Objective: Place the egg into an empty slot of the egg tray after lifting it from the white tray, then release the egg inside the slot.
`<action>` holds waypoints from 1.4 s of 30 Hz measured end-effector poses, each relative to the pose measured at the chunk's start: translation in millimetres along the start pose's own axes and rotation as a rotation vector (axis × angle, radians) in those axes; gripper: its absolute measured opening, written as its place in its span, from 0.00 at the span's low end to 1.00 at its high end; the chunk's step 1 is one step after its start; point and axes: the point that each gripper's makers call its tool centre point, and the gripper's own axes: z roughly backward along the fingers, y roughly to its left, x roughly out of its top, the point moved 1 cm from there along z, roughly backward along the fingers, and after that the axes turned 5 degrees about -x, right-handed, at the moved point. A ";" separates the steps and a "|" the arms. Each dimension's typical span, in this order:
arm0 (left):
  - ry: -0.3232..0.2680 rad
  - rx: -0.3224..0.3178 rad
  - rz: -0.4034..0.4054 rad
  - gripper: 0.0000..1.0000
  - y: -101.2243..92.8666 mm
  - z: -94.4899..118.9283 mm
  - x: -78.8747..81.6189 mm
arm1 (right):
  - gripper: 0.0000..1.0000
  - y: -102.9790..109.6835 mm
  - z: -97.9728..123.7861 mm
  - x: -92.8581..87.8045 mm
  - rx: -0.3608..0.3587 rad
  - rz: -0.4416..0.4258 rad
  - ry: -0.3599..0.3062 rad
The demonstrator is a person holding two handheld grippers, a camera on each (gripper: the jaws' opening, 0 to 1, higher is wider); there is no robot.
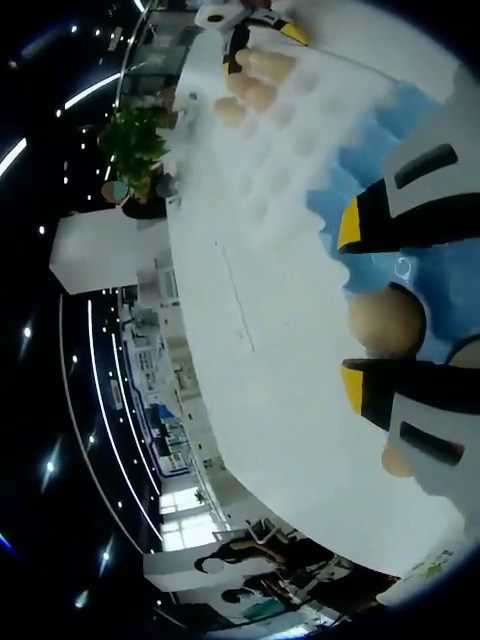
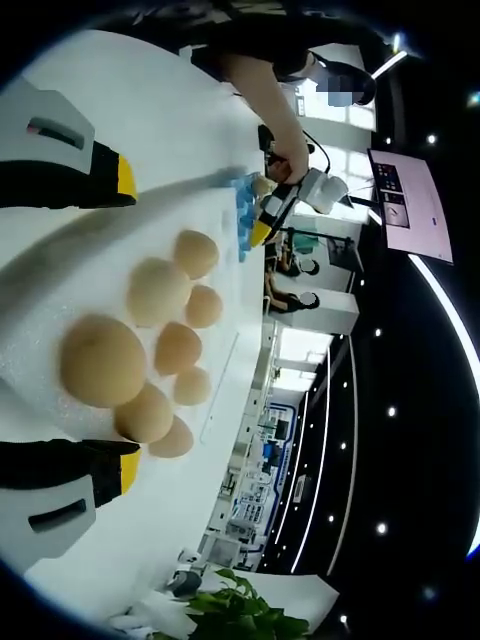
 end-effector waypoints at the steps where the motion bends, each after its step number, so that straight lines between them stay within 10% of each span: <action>1: -0.011 -0.005 0.002 0.43 -2.2 0.6 2.8 | 1.00 0.2 0.0 0.1 0.000 0.000 0.000; 14: -0.062 -0.170 -0.036 0.53 -66.2 1.1 31.1 | 1.00 0.2 0.2 0.3 0.002 -0.003 -0.001; 42: 0.007 -0.519 -0.142 0.53 -204.4 -39.2 28.4 | 1.00 -0.9 -0.4 -0.3 0.007 -0.008 0.029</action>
